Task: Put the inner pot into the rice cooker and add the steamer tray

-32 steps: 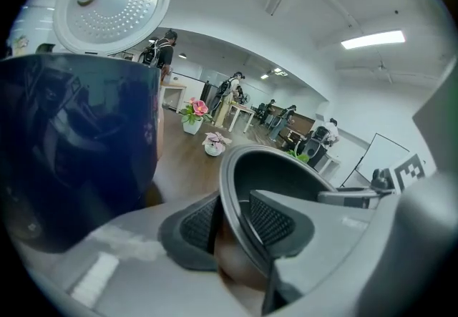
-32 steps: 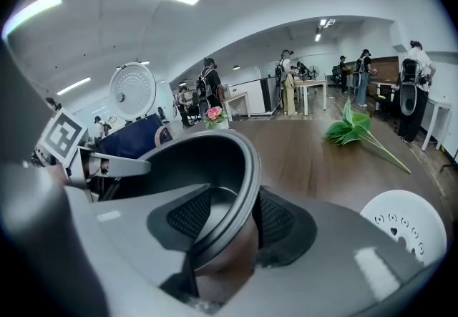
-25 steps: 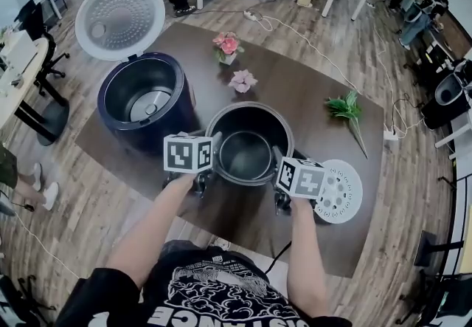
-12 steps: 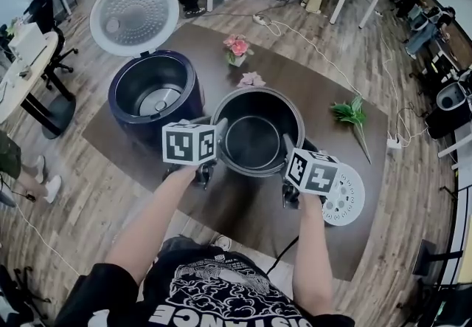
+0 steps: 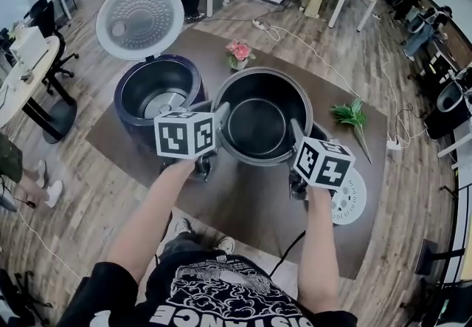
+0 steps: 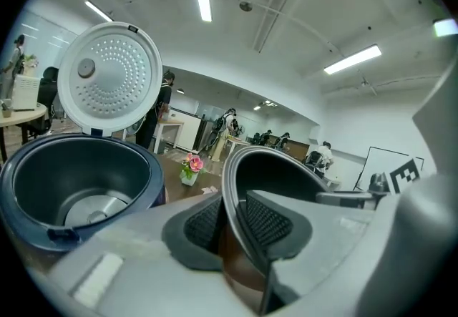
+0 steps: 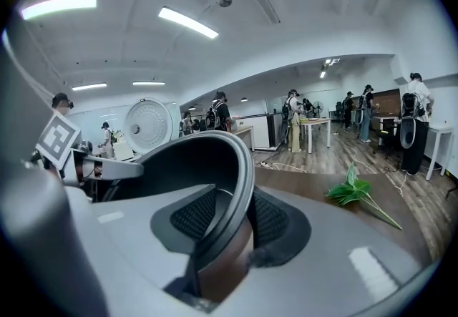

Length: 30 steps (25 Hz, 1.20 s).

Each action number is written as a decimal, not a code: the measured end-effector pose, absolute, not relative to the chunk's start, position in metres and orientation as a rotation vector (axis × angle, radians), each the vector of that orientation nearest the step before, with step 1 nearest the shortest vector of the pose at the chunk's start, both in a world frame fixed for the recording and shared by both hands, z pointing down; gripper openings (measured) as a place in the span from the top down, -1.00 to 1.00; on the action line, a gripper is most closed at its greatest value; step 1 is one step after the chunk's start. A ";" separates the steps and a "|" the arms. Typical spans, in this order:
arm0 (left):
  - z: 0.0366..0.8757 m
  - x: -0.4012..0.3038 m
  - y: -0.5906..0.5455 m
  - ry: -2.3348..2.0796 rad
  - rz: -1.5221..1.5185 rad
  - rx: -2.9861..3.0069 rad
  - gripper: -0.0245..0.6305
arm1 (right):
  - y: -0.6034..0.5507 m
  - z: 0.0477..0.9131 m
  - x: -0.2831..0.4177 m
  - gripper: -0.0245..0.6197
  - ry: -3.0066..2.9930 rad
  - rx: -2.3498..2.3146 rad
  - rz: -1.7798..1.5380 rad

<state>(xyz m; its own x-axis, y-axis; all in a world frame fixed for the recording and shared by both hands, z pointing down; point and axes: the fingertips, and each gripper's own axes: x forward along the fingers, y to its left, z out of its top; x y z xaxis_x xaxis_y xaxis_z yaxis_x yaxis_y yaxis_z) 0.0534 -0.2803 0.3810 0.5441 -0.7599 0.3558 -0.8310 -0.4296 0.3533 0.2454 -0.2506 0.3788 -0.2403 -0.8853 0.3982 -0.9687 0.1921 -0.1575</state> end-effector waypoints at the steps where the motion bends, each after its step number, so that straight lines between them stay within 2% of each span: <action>1: 0.377 0.051 -0.281 -1.287 0.186 2.301 0.61 | -0.251 0.374 0.243 0.53 -2.251 1.788 0.549; 19: 0.287 -0.013 -0.298 -1.370 -0.026 2.405 0.64 | -0.271 0.283 0.182 0.55 -2.355 1.861 0.325; 30: 0.258 -0.077 -0.305 -1.479 -0.106 2.399 0.64 | -0.290 0.253 0.119 0.55 -2.439 1.805 0.241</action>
